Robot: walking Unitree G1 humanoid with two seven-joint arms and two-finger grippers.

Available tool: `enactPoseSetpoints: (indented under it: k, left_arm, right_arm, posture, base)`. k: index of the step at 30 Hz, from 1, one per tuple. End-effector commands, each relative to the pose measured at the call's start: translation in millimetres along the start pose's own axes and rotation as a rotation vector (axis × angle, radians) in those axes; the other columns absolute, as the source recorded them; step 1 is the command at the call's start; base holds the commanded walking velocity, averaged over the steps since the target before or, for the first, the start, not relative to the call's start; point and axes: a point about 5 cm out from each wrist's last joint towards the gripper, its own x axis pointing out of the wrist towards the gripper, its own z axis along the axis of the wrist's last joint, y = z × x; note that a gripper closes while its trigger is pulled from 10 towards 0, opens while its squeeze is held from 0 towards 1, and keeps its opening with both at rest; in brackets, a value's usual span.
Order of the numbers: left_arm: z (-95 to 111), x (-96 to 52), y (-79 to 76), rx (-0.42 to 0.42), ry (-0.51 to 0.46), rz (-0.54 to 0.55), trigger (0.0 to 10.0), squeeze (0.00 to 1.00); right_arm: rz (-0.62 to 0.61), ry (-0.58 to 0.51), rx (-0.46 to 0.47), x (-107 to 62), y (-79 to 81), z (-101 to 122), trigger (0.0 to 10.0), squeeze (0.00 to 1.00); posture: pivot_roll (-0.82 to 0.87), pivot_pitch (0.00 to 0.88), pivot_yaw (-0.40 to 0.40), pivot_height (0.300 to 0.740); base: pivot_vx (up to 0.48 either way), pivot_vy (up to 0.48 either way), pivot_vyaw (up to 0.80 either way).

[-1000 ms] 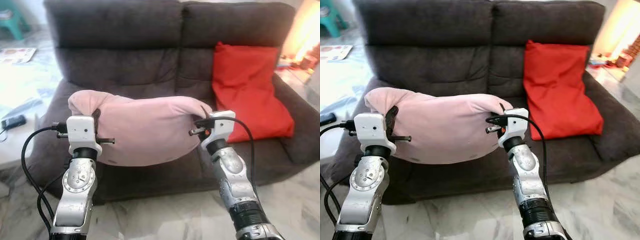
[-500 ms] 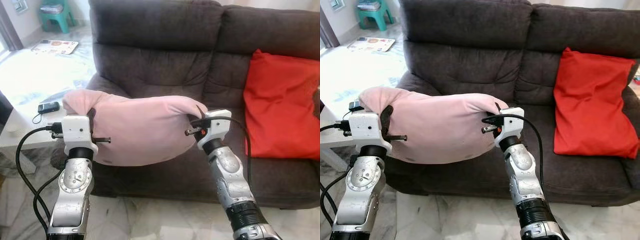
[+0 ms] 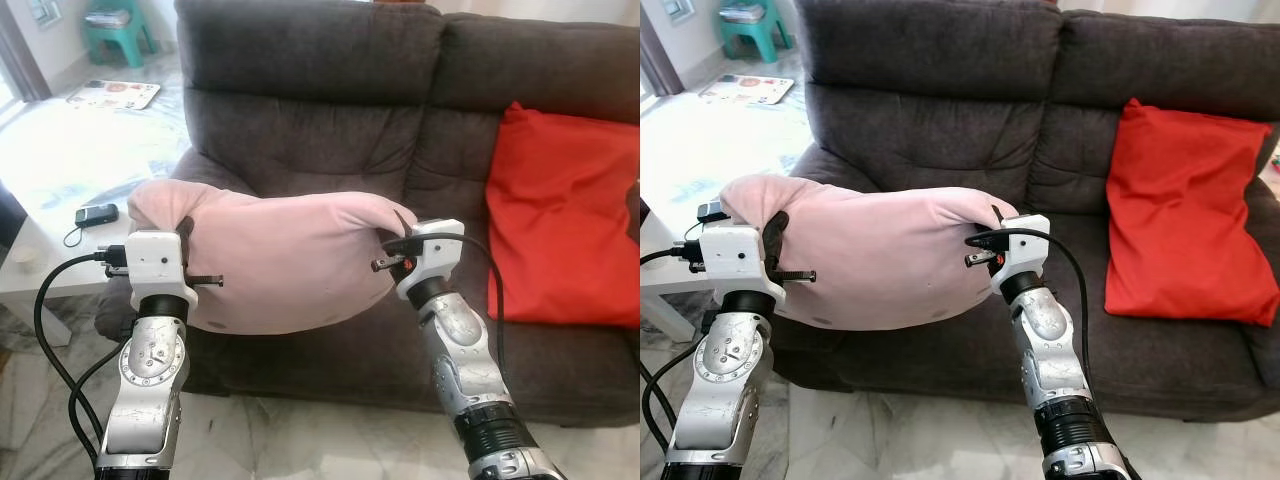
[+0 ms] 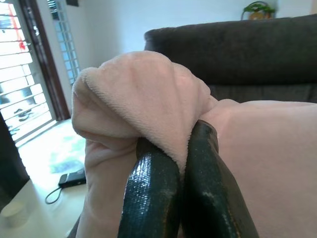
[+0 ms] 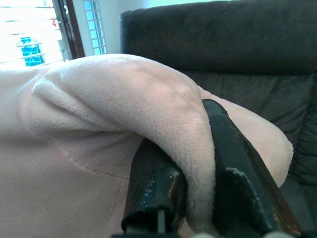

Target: Move the pillow to the sofa from floor

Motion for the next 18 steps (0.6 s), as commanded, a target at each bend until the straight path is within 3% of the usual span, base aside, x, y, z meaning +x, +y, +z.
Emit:
enactPoseSetpoints:
  k: [1, 9, 13, 18]
  left_arm:
    - [10.4, 3.3, 1.2, 0.002, -0.049, 0.009, 10.0, 0.0]
    - [10.1, 2.8, 0.7, 0.001, -0.048, 0.01, 10.0, 0.0]
    - [9.9, 2.5, 0.4, -0.001, -0.049, 0.009, 10.0, 0.0]
    - [10.4, 3.1, -0.3, -0.003, -0.052, 0.01, 10.0, 0.0]
  right_arm:
    - [0.0, -0.08, -0.002, 4.4, -1.0, 17.4, 10.0, 0.0]
    - [0.033, -0.088, -0.03, 4.1, 3.5, 18.7, 10.0, 0.0]
    - [0.026, -0.091, -0.001, 4.4, 2.5, 18.6, 10.0, 0.0]
    - [0.034, -0.09, -0.007, 4.6, 2.8, 18.9, 10.0, 0.0]
  posture:
    - [0.11, 0.035, -0.05, 0.74]
    - [0.11, 0.03, -0.051, 0.74]
    - [0.11, 0.024, -0.05, 0.74]
    - [0.1, 0.023, -0.052, 0.74]
  base:
    - [0.0, 0.0, 0.0]
    - [0.0, 0.0, 0.69]
    - [0.304, 0.0, 0.0]
    - [0.0, 0.0, 0.0]
